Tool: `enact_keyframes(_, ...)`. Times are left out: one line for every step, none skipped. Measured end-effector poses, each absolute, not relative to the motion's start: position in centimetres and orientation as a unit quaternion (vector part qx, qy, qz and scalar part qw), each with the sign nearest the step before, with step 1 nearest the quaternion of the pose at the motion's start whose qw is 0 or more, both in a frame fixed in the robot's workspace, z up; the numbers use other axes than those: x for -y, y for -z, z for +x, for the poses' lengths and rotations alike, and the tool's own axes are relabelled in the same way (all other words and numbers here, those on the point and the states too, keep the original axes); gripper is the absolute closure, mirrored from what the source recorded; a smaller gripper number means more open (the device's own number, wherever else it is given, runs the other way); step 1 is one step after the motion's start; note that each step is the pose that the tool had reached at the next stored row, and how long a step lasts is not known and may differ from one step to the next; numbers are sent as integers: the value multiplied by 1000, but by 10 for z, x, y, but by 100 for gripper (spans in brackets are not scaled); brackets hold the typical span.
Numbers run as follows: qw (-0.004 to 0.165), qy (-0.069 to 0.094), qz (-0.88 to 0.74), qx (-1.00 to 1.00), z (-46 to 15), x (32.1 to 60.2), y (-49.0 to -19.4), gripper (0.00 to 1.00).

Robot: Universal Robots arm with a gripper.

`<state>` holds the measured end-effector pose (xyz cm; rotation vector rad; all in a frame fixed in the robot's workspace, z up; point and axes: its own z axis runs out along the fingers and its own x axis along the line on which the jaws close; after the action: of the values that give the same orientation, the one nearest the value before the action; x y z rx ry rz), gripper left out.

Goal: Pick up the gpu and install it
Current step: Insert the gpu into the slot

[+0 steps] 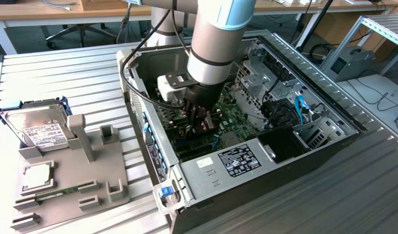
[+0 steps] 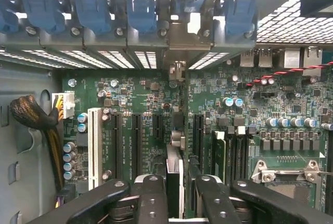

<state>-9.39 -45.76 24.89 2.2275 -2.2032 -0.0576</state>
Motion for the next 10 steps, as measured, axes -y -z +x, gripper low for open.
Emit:
enact_keyframes(4,18,711,703,-94,458,-249,74)
enact_keyframes(4,18,711,703,-94,458,-249,74)
enact_keyframes(4,18,711,703,-94,458,-249,74)
enact_keyframes(4,18,711,703,-94,458,-249,72)
enact_keyframes(4,18,711,703,-94,458,-249,72)
enact_keyframes(4,18,711,703,-94,458,-249,72)
enact_keyframes(4,18,711,703,-94,458,-249,67)
enact_keyframes(4,18,711,703,-94,458,-249,60)
enact_keyframes(4,18,711,703,-94,458,-249,60)
enact_keyframes(4,18,711,703,-94,458,-249,60)
